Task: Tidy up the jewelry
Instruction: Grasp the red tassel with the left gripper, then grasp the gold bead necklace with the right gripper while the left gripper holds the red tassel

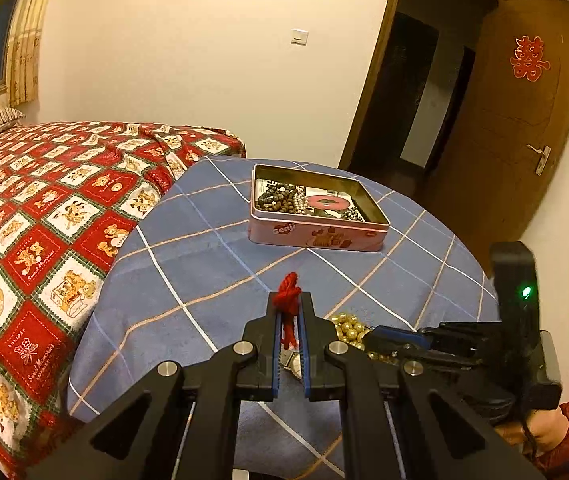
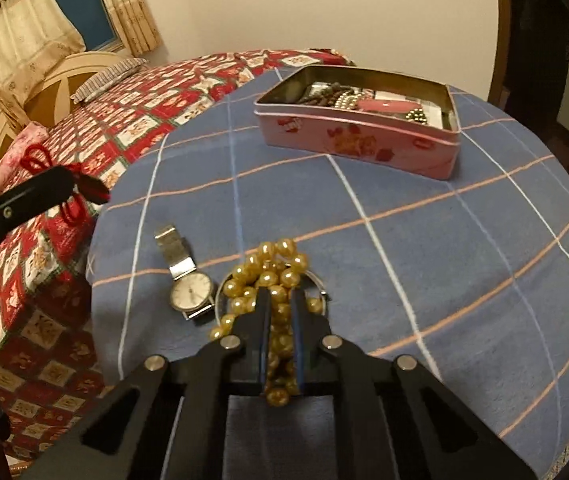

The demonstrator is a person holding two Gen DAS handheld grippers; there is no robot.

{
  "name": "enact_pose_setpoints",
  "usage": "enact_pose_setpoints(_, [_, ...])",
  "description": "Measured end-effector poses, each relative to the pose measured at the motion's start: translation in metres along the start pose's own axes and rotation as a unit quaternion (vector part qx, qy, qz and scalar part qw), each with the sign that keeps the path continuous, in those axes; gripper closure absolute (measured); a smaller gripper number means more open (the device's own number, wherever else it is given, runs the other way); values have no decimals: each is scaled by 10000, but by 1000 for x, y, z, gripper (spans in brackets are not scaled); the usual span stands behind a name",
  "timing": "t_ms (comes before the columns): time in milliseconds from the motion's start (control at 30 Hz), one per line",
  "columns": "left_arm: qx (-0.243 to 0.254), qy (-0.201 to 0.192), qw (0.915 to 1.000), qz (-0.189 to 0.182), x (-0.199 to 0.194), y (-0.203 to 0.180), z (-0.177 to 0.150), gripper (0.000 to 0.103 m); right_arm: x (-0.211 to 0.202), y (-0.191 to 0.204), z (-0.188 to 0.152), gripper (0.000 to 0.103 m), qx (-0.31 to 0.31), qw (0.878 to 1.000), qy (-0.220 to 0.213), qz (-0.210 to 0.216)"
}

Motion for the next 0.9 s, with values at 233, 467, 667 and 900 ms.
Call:
enact_pose_setpoints(233, [-45, -5, 10000, 13, 1, 2, 2, 97, -27, -4, 19, 91, 300, 9980, -454, 317])
enact_pose_setpoints(467, [-24, -39, 10000, -12, 1, -1, 5, 97, -67, -1, 51, 99, 392, 9919, -1015, 651])
enact_pose_setpoints(667, [-25, -45, 10000, -10, 2, -1, 5, 97, -67, -5, 58, 93, 358, 9927, -1041, 495])
enact_pose_setpoints(900, [9, 7, 10000, 22, 5, -2, 3, 97, -21, 2, 28, 36, -33, 9989, -475, -6])
Point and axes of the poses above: each gripper's, at about its wrist camera, not at the fingertips, and x roughly the way its jaws point, y to its left, z to its top, the point moved 7 cm from there along x, roughly the way its jaws point, and after that the axes turned 5 degrees about y, right-handed, at the moved point
